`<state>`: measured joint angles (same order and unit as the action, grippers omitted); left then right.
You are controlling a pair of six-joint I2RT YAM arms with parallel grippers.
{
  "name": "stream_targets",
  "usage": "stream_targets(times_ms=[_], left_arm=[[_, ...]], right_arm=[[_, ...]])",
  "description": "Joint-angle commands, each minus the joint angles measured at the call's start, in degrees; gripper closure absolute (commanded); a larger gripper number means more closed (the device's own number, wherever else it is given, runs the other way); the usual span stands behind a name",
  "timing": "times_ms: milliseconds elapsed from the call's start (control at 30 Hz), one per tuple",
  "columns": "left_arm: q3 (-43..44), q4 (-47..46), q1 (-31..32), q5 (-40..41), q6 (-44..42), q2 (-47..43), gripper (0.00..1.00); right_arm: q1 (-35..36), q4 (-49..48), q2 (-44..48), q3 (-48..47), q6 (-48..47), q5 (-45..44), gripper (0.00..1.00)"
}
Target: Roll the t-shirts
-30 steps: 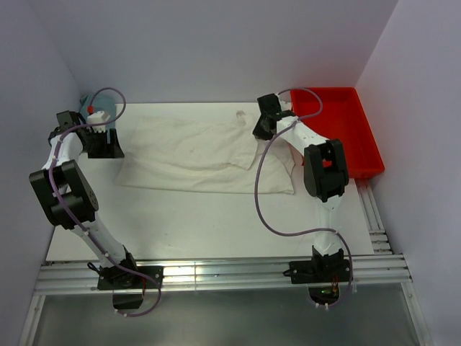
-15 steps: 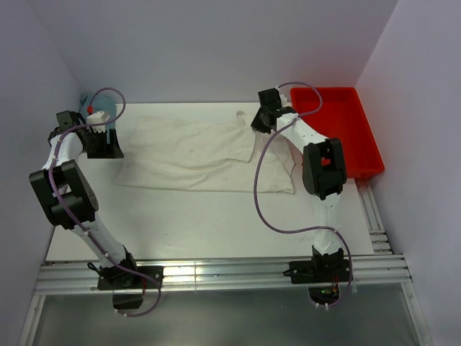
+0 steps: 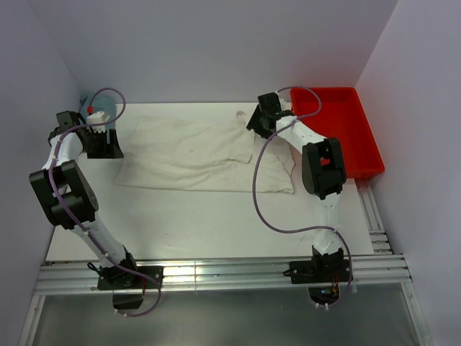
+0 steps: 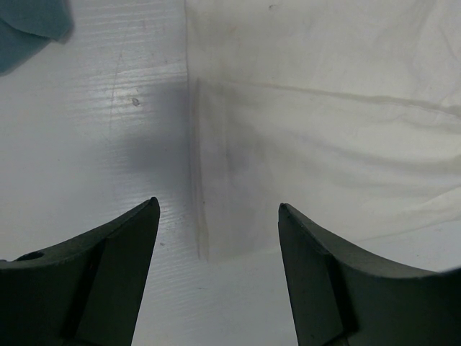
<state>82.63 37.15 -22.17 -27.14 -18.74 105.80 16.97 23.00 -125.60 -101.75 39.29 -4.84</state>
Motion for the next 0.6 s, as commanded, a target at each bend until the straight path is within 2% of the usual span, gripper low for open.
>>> stream_targets(times_ms=[0,133,267,400,567], left_arm=[[1.1,-0.8,0.3,-1.2,0.1,-1.4,0.27],[1.0,-2.1,0.6,-0.9,0.6,-1.2,0.28],[1.6,-2.9,1.3,-1.8,1.3,0.3,0.29],[1.7,-4.0,1.9,-2.3,2.6,0.4,0.29],[1.6,-3.9,2.4,-2.0,2.7,0.4,0.29]], right_arm=[[-0.3,-0.8,7.5,2.8,-0.2,-1.4,0.33],[0.6,-1.8,13.5,10.2,1.0,-1.4,0.41],[3.0,-5.2,18.0,21.0,3.4,-0.1,0.54],[6.0,-8.1,19.7,26.9,4.9,0.2,0.55],[9.0,-9.0,17.1,27.5,6.2,0.3,0.55]])
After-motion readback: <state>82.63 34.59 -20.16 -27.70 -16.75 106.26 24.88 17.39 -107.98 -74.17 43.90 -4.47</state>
